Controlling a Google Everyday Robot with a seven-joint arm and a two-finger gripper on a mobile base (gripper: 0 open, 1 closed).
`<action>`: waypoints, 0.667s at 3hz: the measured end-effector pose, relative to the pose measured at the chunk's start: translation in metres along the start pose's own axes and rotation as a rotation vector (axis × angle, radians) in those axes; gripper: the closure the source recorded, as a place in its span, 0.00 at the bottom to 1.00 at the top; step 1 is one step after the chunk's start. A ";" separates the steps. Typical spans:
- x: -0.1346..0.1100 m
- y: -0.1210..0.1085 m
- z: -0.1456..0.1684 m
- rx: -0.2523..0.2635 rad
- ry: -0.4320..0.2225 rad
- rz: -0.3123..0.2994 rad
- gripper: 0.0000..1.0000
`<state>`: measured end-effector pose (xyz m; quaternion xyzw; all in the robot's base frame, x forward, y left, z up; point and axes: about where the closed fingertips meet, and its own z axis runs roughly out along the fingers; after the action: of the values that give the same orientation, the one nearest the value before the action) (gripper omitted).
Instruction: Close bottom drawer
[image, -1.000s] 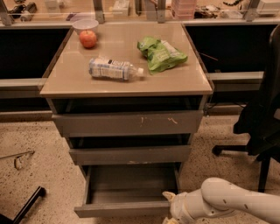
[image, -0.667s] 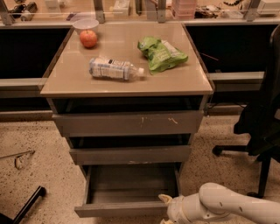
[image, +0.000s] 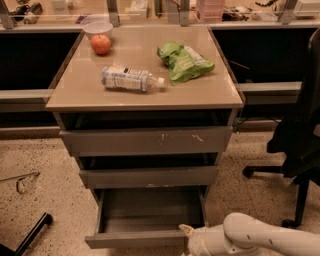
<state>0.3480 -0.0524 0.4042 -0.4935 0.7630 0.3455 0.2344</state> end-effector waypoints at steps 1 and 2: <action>0.025 -0.008 0.043 -0.008 0.001 -0.003 0.00; 0.068 -0.012 0.093 -0.034 -0.028 0.051 0.00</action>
Offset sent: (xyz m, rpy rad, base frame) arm -0.0359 0.0431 -0.1972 0.0995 0.1315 -0.0576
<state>0.3329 -0.0253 0.2930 -0.4728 0.7661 0.3710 0.2276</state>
